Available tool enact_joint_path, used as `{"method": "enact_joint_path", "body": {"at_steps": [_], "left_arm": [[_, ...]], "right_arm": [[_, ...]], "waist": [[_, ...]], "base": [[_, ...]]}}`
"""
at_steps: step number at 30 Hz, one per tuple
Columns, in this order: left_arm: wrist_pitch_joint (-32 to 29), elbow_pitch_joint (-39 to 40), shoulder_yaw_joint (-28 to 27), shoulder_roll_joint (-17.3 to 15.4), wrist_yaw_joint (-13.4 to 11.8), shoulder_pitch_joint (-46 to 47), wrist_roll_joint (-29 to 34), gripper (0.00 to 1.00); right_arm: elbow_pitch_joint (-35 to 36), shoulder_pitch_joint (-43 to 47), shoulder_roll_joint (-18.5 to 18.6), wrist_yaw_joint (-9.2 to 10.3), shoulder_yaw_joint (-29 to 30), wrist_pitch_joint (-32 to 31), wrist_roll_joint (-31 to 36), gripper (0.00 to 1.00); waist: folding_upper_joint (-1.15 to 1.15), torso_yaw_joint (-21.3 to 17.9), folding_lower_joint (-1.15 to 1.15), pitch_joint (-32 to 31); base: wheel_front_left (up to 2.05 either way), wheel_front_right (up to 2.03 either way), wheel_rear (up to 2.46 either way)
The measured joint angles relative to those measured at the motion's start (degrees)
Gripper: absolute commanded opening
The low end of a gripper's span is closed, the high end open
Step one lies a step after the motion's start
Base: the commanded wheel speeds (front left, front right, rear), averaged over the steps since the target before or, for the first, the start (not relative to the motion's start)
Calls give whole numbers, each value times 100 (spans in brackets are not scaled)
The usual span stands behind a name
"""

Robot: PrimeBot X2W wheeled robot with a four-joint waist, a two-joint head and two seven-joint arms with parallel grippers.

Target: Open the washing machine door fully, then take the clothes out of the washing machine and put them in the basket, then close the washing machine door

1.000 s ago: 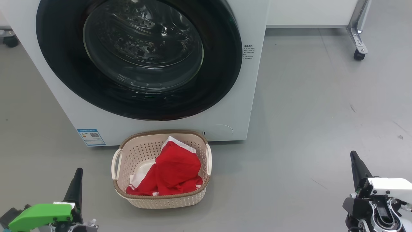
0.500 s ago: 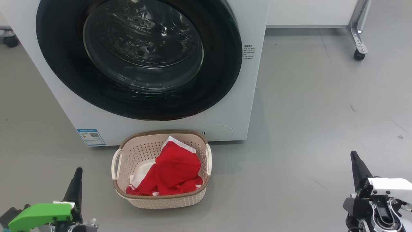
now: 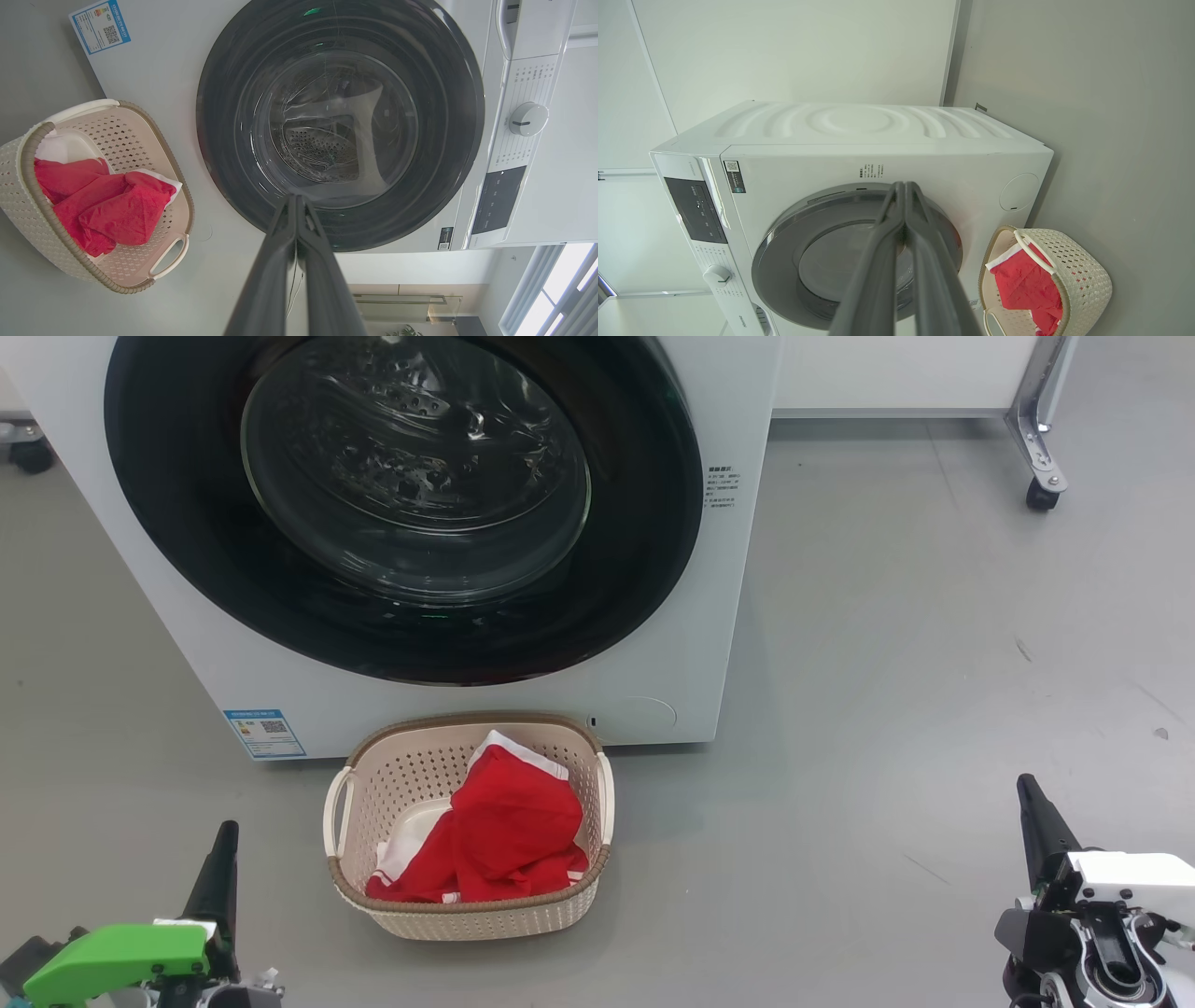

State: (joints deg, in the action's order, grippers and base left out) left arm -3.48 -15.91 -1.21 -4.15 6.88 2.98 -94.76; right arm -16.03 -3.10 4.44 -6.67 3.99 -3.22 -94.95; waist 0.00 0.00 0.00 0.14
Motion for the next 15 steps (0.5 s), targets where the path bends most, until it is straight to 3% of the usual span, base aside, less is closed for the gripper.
{"method": "enact_joint_path", "body": {"at_steps": [15], "left_arm": [[-7,-4,-11,0,0,3,0,0]], "right_arm": [[-8,-1,-1,-29,11,-1,0,0]], "waist": [[0,0,0,0]], "base": [[0,0,0]]}}
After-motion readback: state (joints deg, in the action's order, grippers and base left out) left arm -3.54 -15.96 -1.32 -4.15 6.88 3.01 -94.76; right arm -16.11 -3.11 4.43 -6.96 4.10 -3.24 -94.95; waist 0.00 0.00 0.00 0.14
